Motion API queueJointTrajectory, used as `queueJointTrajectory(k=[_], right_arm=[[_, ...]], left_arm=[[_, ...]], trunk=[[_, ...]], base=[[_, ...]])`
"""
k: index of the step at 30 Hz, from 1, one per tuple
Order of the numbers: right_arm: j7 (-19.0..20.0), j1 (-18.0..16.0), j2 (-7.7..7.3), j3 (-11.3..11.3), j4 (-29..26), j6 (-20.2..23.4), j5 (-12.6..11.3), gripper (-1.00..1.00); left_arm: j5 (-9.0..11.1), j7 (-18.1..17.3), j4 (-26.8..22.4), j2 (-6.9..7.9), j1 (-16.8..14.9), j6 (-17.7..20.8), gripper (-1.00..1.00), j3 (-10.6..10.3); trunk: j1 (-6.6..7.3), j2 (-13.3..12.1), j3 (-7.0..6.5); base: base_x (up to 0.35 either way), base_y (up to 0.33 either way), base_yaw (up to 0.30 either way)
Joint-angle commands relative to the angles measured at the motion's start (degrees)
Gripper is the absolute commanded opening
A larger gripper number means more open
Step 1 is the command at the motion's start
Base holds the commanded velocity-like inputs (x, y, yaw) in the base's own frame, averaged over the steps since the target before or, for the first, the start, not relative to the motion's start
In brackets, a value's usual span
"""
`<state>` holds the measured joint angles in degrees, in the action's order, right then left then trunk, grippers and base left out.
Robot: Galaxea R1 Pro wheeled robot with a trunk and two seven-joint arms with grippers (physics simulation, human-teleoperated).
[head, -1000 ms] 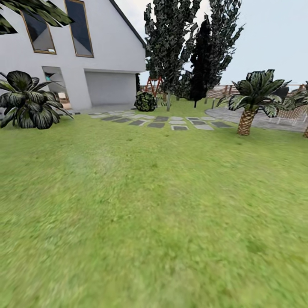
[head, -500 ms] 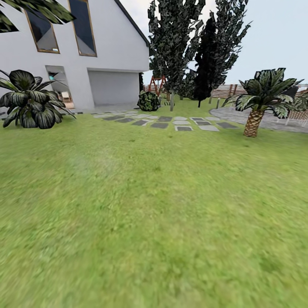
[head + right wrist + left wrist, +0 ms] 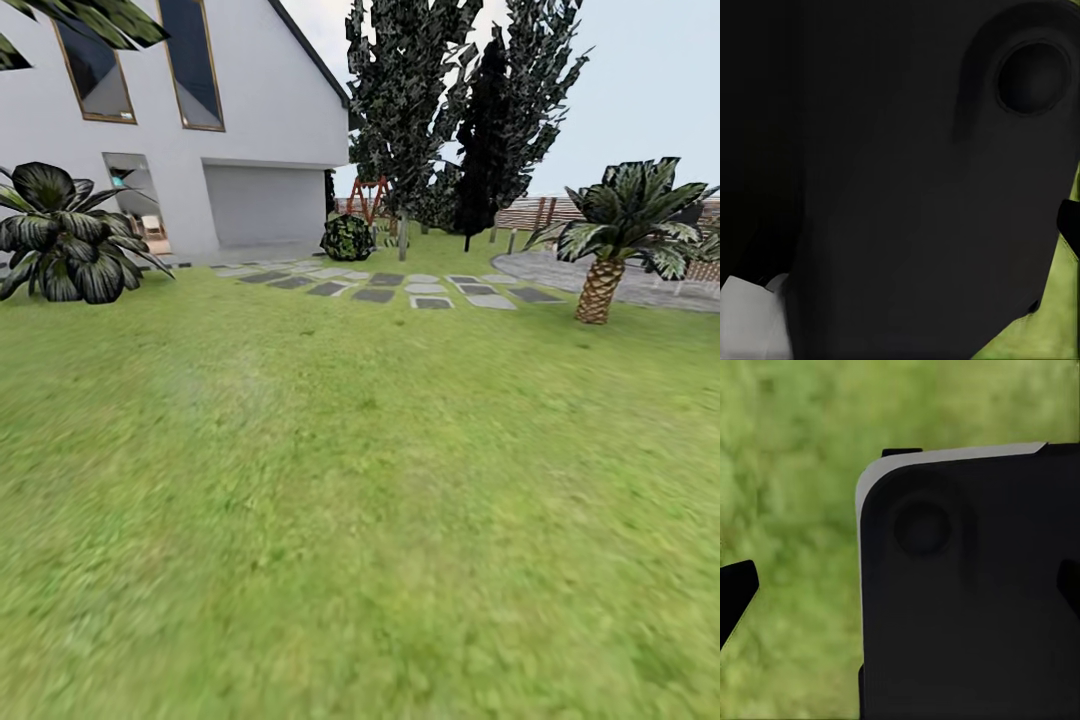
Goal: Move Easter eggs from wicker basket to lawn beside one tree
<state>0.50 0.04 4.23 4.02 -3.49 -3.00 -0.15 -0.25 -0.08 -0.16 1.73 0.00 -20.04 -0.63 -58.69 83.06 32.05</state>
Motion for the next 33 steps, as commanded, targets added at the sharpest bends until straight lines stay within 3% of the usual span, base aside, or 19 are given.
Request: queueJointTrajectory(k=[1, 14, 33], right_arm=[[0.0, 0.0, -0.01, 0.4, 0.0, -0.1, 0.0, 1.0], [0.0, 0.0, -0.01, 0.5, 0.0, -0.1, 0.0, 1.0], [0.0, 0.0, -0.01, 0.4, 0.0, -0.2, 0.0, 1.0]], left_arm=[[0.0, 0.0, 0.0, 0.01, 0.0, -0.2, 1.0, 0.0], [0.1, 0.0, 0.0, -0.03, 0.0, -0.2, 1.0, 0.0], [0.1, 0.0, 0.0, 0.01, 0.0, -1.0, 1.0, 0.0]], trunk=[[-0.04, 0.0, 0.04], [-0.04, 0.0, 0.04], [-0.04, 0.0, 0.04]], base=[[0.339, 0.0, 0.011], [0.338, 0.075, 0.164], [0.328, 0.117, 0.012]])
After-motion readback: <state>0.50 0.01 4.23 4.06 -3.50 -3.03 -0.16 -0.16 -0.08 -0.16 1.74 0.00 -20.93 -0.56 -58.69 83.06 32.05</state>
